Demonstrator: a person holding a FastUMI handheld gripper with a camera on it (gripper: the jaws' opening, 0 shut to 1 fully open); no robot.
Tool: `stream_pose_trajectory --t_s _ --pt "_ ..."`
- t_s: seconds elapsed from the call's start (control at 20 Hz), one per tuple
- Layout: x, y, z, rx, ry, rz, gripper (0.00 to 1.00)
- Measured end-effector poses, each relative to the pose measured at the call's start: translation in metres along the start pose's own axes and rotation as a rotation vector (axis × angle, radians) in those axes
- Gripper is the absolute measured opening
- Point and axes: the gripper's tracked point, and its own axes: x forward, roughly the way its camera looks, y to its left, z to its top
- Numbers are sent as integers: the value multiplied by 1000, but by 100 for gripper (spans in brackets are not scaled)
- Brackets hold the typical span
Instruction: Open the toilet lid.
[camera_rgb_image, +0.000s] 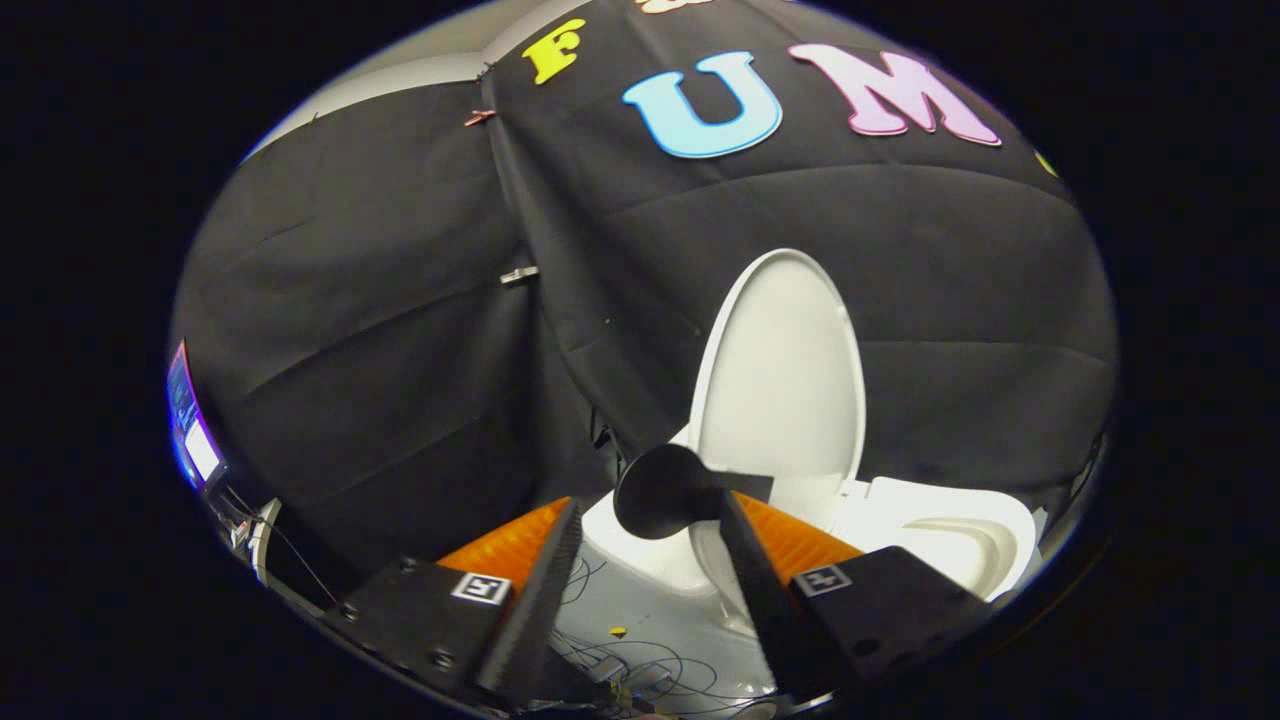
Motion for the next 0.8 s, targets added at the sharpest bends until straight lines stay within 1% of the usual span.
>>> stream_pose_trajectory --t_s 0.05,0.1,0.15,0.35,0.45,0.55,0.65,0.8 --pt "2 -3 -1 -7 -2 -8 94" --pt "4 -8 -3 -11 -11 -19 99" --pt "6 -13 -6 -6 -7 -20 100" --pt "8 -14 -9 39 -3 17 99" --pt "9 -22 -17 2 23 -15 99" --pt "3 -20 -21 -29 25 -12 99" --pt "-9 -22 -15 -69 -19 -22 99" --pt "-33 -33 5 -193 -137 -55 99"
